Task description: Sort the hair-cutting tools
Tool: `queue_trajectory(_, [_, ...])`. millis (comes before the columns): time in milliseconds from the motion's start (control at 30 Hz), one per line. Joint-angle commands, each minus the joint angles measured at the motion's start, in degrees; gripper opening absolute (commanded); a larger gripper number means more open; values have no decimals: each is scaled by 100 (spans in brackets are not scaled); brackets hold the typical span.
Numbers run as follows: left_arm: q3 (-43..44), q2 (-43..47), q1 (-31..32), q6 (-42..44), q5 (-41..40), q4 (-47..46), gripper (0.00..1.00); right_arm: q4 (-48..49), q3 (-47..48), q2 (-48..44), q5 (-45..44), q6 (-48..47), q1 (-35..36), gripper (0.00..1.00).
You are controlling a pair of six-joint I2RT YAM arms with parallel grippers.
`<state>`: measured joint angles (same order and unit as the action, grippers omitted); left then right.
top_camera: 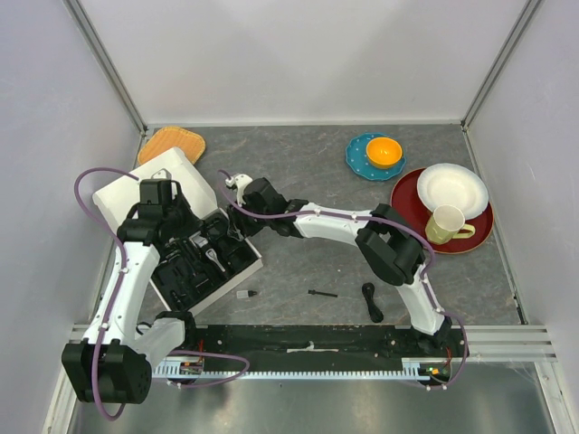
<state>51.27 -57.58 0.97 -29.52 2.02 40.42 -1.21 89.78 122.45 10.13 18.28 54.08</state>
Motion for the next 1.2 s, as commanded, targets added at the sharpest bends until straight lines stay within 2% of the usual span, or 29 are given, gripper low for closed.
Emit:
queue_trajectory(0, [103, 28, -27, 236, 0, -114, 2, -247, 391, 208, -511, -9, -21, 51])
queue_trajectory(133, [68, 37, -36, 245, 35, -131, 2, -300, 409, 261, -714, 52, -12, 42])
queue_trajectory(233, [33, 37, -36, 245, 70, -157, 2, -309, 374, 296, -819, 131, -21, 40])
queue_trajectory(433, [-3, 19, -45, 245, 176, -193, 2, -371, 242, 218, -978, 202, -21, 21])
queue_trajectory(633, [-29, 10, -45, 236, 360, -246, 2, -397, -4, -11, -1206, 254, -82, 11])
queue_trajectory(933, [-204, -121, -45, 78, 1010, -597, 2, -512, -777, -564, -1663, 509, -337, 8])
queue_trajectory(1167, [-547, -376, -36, -483, 2317, -1483, 2, -450, -1778, -1276, -1971, 633, -636, 8])
